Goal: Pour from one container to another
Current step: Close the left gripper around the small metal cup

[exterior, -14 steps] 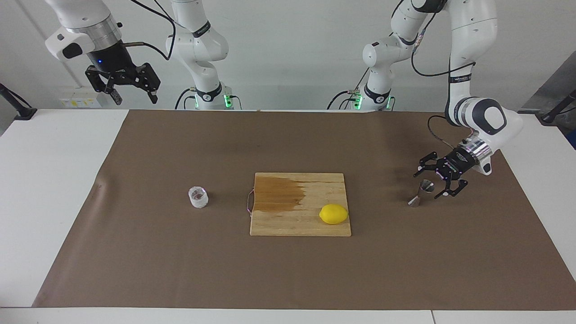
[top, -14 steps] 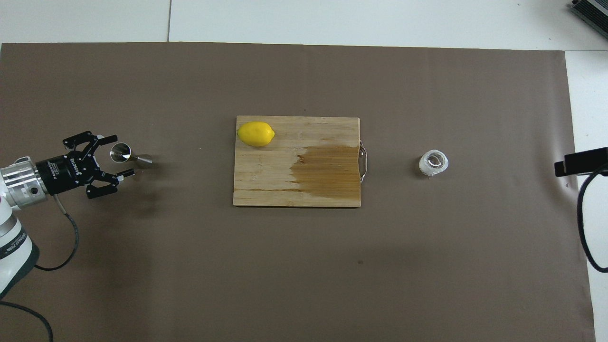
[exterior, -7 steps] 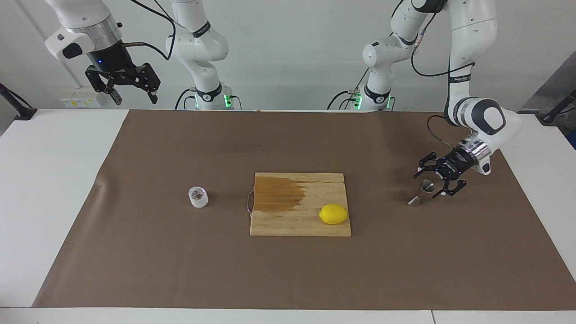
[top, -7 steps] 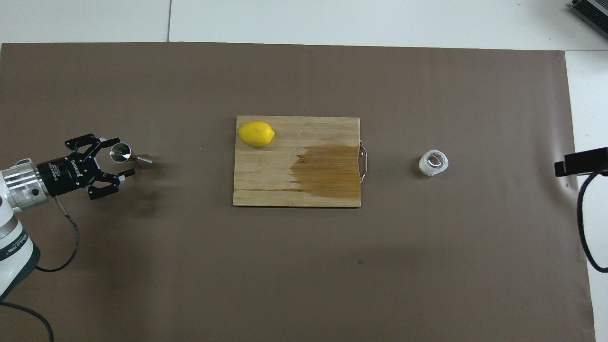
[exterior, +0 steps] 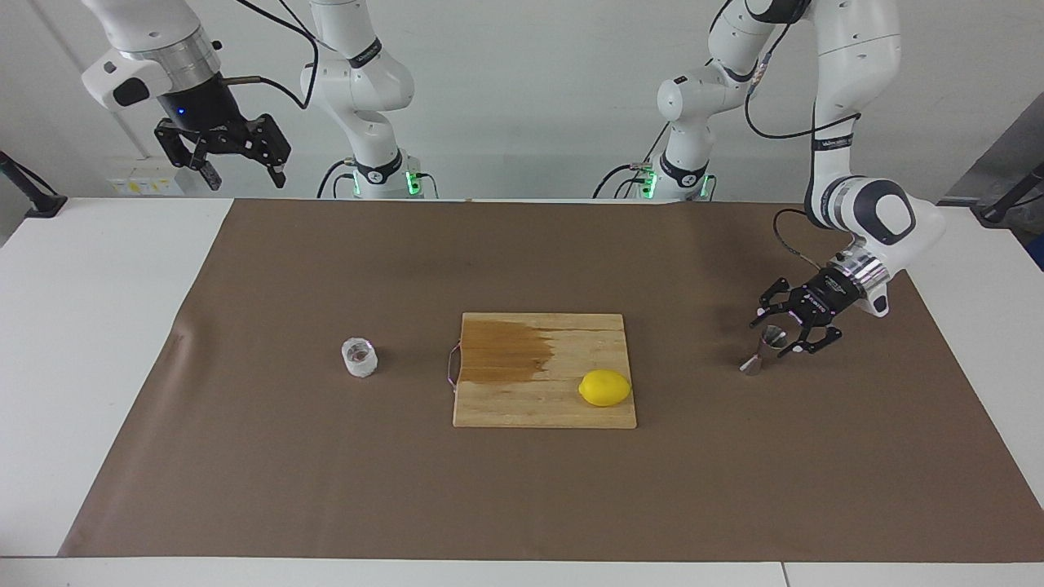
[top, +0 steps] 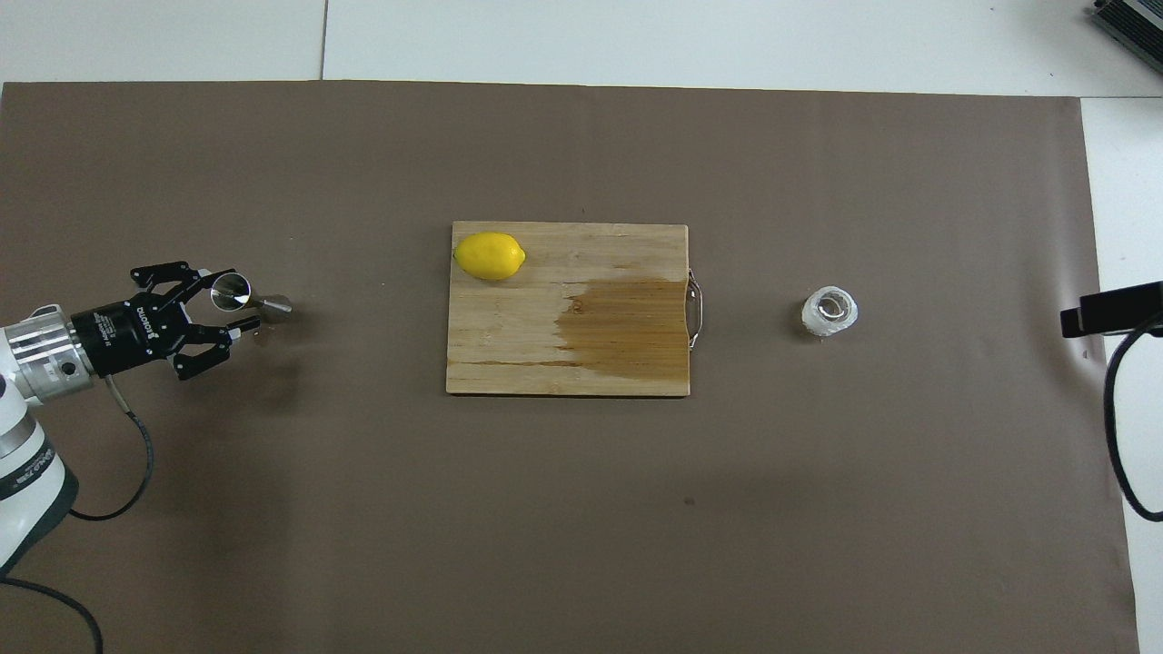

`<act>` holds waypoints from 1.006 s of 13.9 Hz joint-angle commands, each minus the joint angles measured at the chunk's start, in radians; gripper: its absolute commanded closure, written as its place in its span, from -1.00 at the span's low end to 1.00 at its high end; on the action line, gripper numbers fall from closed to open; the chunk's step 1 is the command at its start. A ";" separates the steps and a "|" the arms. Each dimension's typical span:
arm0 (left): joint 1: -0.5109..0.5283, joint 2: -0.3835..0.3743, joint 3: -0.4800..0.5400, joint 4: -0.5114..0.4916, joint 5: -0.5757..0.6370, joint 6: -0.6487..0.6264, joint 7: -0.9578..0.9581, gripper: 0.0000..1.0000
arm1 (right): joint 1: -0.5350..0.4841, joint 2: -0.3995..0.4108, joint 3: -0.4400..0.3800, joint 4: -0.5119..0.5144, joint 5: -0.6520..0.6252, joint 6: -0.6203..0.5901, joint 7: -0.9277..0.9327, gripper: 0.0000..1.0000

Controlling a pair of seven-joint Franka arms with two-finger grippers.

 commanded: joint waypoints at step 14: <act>-0.018 -0.005 -0.003 0.016 -0.030 -0.012 -0.025 1.00 | -0.008 -0.021 0.003 -0.024 -0.009 0.007 -0.014 -1.00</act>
